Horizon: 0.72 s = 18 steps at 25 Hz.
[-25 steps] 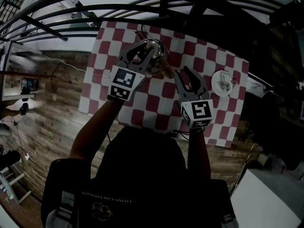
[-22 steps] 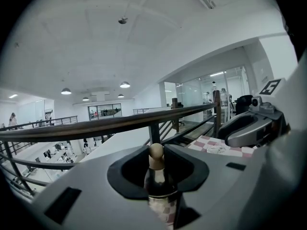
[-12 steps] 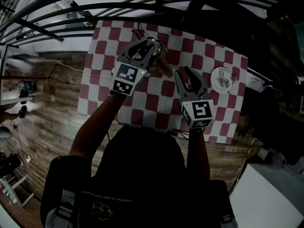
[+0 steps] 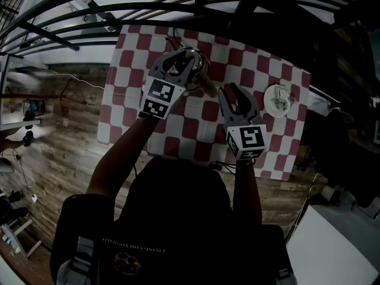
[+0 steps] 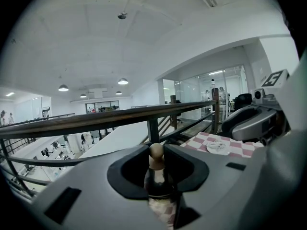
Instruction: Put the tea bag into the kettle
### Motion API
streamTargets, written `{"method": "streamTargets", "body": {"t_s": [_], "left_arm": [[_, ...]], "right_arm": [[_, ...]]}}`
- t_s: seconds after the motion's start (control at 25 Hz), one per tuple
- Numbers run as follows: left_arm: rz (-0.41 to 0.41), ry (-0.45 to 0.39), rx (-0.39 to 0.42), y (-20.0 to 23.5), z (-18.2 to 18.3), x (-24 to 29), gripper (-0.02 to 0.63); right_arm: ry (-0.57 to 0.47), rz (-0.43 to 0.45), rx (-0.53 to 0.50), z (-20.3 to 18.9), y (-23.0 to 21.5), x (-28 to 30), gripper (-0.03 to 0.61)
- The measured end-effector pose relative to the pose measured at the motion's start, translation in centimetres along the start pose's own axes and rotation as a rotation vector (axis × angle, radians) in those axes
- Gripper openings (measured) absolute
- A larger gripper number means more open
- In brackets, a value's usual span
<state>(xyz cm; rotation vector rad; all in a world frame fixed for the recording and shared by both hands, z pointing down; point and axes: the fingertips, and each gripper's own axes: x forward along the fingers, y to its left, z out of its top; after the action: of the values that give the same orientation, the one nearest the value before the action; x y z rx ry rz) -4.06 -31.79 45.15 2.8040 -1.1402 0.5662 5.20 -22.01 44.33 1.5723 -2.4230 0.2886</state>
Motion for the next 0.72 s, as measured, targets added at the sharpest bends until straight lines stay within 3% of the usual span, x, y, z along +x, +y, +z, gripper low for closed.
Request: {"method": "streamTargets", "body": {"t_s": [0.72], "left_arm": [[0.008,-0.023,0.022,-0.19,0.57,0.01,0.104]], "right_arm": [[-0.009,0.007,0.007,0.26,-0.22,-0.08,0.140]]}}
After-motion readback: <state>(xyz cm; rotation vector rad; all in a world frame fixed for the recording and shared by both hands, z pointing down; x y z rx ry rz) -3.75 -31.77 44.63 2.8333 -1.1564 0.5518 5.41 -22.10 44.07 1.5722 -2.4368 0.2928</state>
